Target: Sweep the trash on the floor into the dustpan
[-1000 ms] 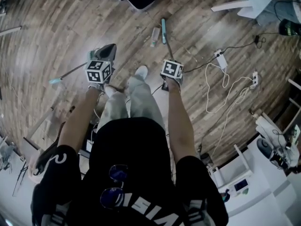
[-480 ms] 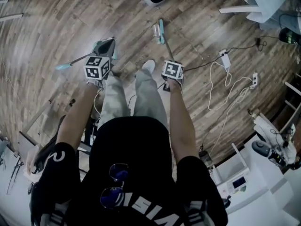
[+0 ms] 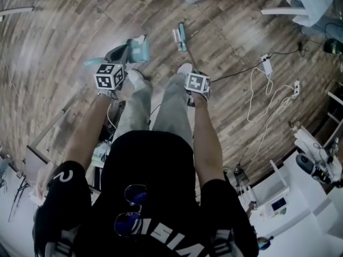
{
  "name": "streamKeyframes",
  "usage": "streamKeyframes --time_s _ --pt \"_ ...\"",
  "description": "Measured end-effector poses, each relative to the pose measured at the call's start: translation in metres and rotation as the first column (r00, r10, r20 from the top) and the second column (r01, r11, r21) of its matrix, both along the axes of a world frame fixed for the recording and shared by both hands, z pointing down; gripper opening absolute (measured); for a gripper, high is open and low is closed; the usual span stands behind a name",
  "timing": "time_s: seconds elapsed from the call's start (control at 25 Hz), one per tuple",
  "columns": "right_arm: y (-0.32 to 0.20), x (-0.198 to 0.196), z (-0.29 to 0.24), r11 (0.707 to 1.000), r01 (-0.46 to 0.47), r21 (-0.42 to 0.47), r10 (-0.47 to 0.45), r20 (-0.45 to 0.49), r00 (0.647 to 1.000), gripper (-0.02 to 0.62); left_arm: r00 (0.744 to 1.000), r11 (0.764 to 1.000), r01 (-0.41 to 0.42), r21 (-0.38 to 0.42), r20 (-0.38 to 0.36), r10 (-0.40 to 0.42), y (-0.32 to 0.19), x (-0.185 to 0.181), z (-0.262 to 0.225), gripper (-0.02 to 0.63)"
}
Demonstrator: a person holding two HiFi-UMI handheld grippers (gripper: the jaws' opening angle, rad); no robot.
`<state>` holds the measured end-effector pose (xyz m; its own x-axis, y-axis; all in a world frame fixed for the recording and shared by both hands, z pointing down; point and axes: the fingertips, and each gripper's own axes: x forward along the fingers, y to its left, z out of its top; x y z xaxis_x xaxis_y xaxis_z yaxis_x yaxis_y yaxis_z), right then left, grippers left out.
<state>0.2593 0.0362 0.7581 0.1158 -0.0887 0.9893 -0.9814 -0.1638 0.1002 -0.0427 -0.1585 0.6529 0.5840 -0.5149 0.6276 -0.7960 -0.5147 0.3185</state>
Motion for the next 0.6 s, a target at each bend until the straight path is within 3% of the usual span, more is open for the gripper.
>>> streamKeyframes --time_s 0.2,0.28,0.36,0.52,0.6 --pt "0.015 -0.052 0.000 1.000 0.025 -0.018 -0.024 0.028 0.999 0.083 1.000 1.000 0.022 0.015 -0.015 -0.021 0.007 -0.038 -0.006 -0.002" --pt "0.012 -0.093 0.003 1.000 -0.004 0.022 0.001 0.158 0.987 0.083 0.999 0.999 0.038 0.019 -0.020 -0.038 0.009 -0.051 -0.008 -0.002" --pt "0.006 -0.139 0.007 0.996 -0.046 0.073 0.021 0.313 0.950 0.083 0.998 0.998 0.055 0.023 -0.026 -0.054 0.011 -0.064 -0.010 -0.002" --pt "0.027 -0.136 0.003 1.000 0.017 -0.006 -0.017 0.132 0.991 0.083 0.996 0.996 0.087 0.029 -0.034 -0.086 0.018 -0.093 -0.012 -0.002" --pt "0.030 -0.146 0.003 0.999 0.030 -0.020 -0.028 0.104 0.994 0.083 0.994 0.994 0.104 0.024 -0.033 -0.103 0.021 -0.109 -0.010 -0.002"
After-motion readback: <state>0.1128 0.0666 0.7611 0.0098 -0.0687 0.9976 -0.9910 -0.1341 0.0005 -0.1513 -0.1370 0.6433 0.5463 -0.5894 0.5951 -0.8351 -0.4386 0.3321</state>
